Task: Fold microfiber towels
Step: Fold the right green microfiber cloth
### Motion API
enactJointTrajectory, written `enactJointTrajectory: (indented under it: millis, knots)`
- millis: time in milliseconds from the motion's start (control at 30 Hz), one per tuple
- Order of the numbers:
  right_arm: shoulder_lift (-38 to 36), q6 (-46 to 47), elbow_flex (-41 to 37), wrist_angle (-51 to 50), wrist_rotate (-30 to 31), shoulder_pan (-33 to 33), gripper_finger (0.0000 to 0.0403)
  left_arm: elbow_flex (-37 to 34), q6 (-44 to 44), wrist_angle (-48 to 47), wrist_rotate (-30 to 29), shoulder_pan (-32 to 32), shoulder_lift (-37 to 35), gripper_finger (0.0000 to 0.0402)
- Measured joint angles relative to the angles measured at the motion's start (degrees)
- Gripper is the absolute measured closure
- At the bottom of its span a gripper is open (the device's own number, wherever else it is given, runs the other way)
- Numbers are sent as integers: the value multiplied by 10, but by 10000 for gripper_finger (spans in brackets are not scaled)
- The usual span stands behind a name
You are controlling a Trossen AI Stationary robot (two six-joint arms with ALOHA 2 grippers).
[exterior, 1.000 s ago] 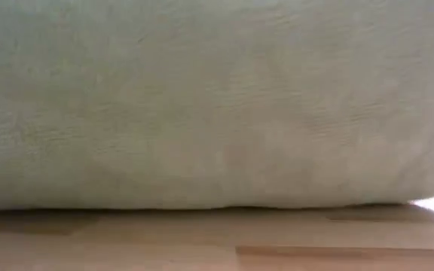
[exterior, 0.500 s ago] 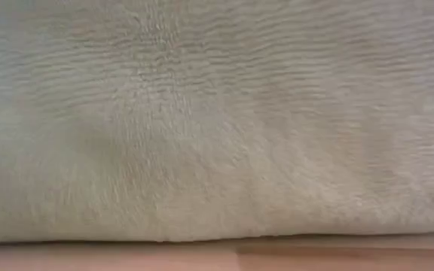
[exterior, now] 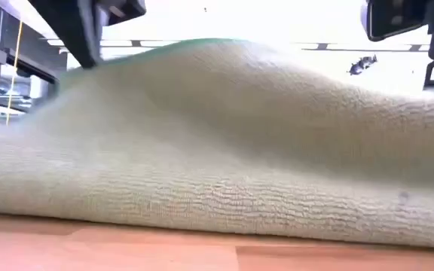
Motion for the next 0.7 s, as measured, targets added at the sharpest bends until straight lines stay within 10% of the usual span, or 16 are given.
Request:
enactJointTrajectory:
  millis: [300,700]
  knots:
    - [-72,31,0,-121,136,-18,403,-111,11,50,2,58,-7,401]
    - [-71,36,0,-226,174,-93,403,-145,64,166,-11,156,-9,401]
